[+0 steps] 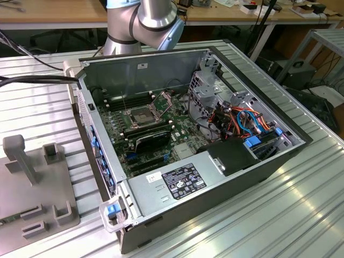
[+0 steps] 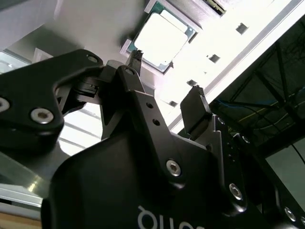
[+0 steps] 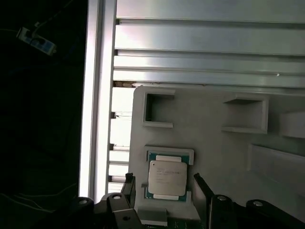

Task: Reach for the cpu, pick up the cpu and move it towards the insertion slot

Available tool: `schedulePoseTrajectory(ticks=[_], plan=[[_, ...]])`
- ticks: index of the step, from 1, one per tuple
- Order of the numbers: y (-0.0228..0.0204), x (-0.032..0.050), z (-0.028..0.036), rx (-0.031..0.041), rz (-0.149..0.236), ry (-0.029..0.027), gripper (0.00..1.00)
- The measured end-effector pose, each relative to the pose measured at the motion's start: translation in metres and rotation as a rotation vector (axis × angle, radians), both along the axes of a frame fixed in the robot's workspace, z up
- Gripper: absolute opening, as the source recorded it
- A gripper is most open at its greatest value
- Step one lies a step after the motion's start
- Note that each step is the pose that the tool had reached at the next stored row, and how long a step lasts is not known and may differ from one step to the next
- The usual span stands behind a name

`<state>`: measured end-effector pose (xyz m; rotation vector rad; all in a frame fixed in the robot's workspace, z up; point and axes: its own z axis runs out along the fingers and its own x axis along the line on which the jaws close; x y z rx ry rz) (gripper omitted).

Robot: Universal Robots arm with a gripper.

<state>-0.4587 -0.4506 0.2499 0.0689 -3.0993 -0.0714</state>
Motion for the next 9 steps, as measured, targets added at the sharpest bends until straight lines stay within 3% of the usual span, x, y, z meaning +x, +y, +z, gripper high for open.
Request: schedulePoseTrajectory(ticks=[9], plan=[[-0.0031, -0.0001, -0.0176, -0.0001, -0.002, 0.0000, 0.60]])
